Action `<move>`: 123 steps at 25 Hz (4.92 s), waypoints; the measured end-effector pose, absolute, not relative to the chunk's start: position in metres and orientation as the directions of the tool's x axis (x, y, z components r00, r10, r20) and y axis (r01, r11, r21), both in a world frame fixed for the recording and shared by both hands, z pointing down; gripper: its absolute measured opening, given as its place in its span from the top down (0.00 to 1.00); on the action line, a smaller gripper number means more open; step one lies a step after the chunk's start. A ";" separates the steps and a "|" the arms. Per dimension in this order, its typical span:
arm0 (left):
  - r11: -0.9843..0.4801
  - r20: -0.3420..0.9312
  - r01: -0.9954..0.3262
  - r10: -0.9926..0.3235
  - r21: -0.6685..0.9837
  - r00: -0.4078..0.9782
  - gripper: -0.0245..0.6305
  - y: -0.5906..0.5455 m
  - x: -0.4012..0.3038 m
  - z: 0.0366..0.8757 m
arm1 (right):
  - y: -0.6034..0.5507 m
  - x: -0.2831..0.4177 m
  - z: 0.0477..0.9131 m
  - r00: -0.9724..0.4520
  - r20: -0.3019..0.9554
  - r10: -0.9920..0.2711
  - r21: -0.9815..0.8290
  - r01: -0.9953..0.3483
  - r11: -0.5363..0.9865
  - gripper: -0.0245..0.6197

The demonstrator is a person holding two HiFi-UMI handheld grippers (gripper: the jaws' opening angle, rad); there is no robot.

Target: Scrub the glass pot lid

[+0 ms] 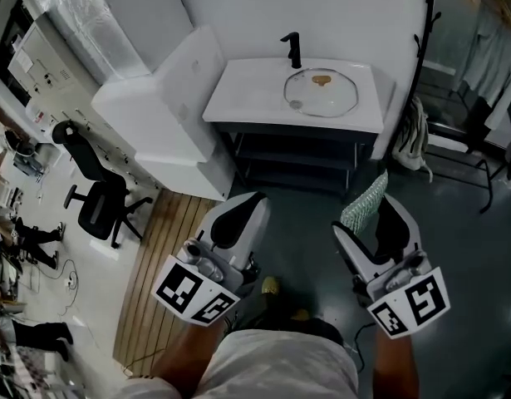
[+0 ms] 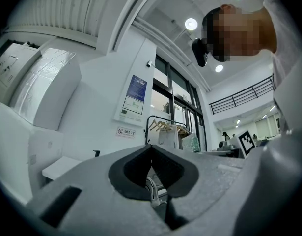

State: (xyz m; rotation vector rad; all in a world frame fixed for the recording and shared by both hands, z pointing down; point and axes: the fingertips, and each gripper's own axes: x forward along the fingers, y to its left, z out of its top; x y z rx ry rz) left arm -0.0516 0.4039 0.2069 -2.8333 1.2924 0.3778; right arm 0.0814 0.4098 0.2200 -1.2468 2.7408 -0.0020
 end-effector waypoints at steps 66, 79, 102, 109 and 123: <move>-0.693 -0.188 -0.714 -0.718 0.099 0.670 0.94 -0.096 -0.082 0.229 | -0.076 0.071 0.223 -0.584 -0.073 -0.808 -0.019 -0.810 0.587 0.45; -0.629 -0.095 -0.769 -0.777 0.114 0.622 0.94 -0.171 -0.053 0.258 | -0.167 0.097 0.244 -0.687 0.024 -0.726 0.025 -0.725 0.688 0.45; -0.658 0.393 -0.715 -0.608 0.238 0.690 0.93 -0.235 -0.058 0.402 | -0.248 0.060 0.368 -0.684 0.630 -0.367 0.108 -0.391 0.914 0.45; -0.653 0.476 -0.689 -0.519 0.316 0.710 0.74 -0.240 -0.056 0.447 | -0.264 0.051 0.412 -0.585 0.776 -0.235 0.062 -0.300 0.952 0.45; -0.529 0.523 -0.599 -0.307 0.601 0.796 0.62 -0.238 -0.049 0.513 | -0.276 0.026 0.482 -0.369 0.929 0.004 -0.051 -0.119 0.992 0.45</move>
